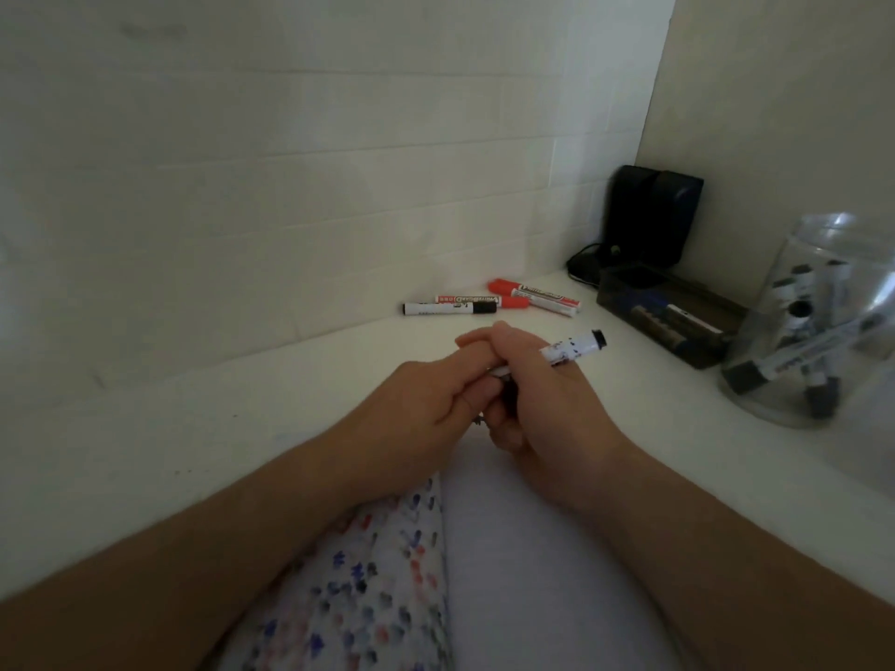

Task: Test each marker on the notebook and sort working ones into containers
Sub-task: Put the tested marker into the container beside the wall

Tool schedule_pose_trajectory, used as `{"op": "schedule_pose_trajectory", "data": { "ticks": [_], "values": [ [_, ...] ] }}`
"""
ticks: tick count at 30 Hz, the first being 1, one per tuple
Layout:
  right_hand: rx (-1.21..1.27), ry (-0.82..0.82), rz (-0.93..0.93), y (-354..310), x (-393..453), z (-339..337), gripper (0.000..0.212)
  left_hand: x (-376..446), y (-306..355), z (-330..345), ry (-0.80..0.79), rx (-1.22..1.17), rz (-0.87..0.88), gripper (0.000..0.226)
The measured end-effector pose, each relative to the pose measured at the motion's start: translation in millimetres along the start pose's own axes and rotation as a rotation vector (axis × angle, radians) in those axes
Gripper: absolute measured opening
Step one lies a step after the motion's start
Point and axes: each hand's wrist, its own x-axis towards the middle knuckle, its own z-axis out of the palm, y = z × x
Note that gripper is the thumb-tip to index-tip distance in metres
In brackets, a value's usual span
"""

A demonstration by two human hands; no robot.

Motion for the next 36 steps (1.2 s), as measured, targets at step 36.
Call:
{"op": "schedule_pose_trajectory", "data": {
  "ticks": [36],
  "values": [
    [-0.608, 0.086, -0.029, 10.7, 13.1, -3.8, 0.019, -3.9, -36.8, -16.2, -0.329, 0.224, -0.375, 0.047]
  ]
}}
